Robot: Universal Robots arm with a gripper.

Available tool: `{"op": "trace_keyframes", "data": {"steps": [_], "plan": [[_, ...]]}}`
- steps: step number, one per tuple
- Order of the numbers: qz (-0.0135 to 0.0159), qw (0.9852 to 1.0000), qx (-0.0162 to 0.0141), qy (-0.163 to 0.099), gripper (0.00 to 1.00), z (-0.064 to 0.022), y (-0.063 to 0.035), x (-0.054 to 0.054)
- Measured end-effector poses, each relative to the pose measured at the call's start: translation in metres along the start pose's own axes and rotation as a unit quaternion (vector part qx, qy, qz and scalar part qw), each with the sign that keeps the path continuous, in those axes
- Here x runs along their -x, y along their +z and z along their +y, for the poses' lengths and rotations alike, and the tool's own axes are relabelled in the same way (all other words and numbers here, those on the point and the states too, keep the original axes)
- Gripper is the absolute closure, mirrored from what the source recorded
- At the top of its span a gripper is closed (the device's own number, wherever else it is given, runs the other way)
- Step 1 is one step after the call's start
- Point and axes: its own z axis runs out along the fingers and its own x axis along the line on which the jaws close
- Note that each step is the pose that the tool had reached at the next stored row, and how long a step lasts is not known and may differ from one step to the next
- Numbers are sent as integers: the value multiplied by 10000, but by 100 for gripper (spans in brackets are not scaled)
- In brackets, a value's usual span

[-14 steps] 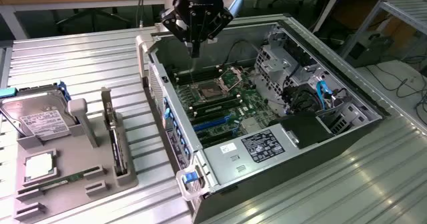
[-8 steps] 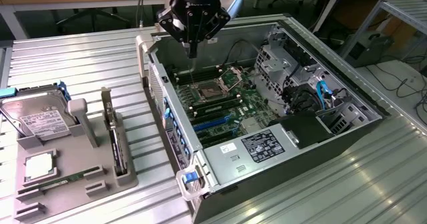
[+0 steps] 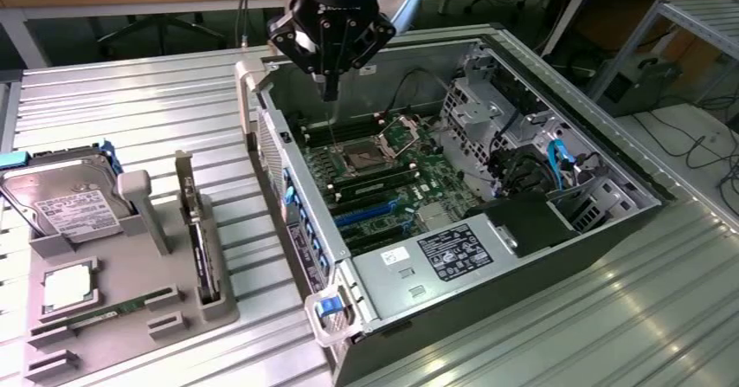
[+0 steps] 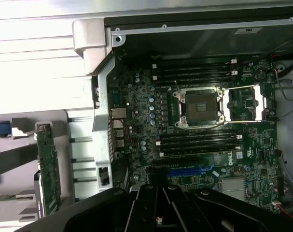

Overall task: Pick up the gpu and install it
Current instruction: 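Reach for the gpu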

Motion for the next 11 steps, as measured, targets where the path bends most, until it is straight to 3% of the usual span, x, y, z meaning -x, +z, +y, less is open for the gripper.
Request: {"op": "trace_keyframes", "data": {"steps": [11], "plan": [[0, 10000, 0, 0, 89, -6, -2, -53]]}}
